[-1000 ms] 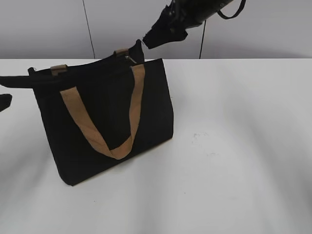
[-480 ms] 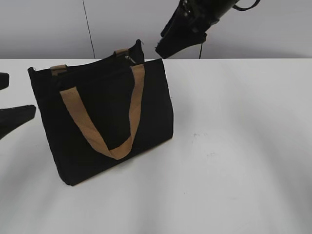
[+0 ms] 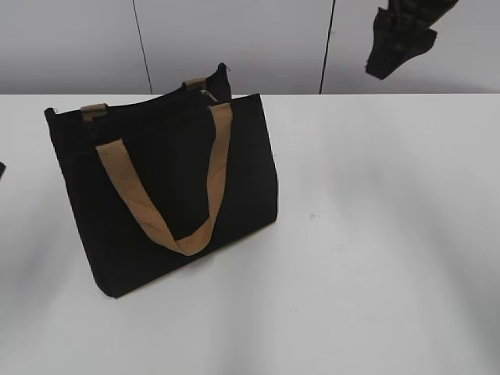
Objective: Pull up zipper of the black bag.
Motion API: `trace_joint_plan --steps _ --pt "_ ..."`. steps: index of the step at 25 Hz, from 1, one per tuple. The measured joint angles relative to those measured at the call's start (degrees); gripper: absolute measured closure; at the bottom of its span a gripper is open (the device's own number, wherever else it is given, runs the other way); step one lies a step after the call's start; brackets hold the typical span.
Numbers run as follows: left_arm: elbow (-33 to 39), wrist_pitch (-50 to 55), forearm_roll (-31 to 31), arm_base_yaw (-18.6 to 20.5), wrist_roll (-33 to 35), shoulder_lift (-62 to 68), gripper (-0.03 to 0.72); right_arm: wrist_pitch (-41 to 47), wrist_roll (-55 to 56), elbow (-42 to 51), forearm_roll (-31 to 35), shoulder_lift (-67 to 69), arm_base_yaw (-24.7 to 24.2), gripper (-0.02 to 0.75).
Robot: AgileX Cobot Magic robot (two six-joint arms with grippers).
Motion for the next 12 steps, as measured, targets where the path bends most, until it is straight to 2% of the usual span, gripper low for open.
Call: trace_joint_plan --steps 1,2,4,6,8,12 --pt "-2.41 0.37 7.53 0.00 -7.67 1.73 0.263 0.00 4.20 0.00 -2.83 -0.46 0.00 0.233" --pt "-4.45 0.92 12.18 0.00 -16.19 2.99 0.266 0.00 9.57 0.00 -4.75 -0.82 0.00 0.233" --pt "-9.29 2.52 19.82 0.00 -31.66 5.82 0.268 0.00 20.45 0.00 -8.94 -1.67 -0.19 0.233" --pt "-14.00 5.17 25.30 0.00 -43.36 8.00 0.270 0.03 28.94 0.00 -9.90 -2.65 -1.14 0.233" --pt "-18.74 9.58 29.01 0.05 -50.90 9.94 0.270 0.03 34.32 0.00 -9.75 -3.98 -3.26 0.233" --pt "-25.71 14.60 33.78 0.05 -58.58 12.10 0.270 0.07 38.21 0.00 -5.32 -7.08 -9.48 0.233"
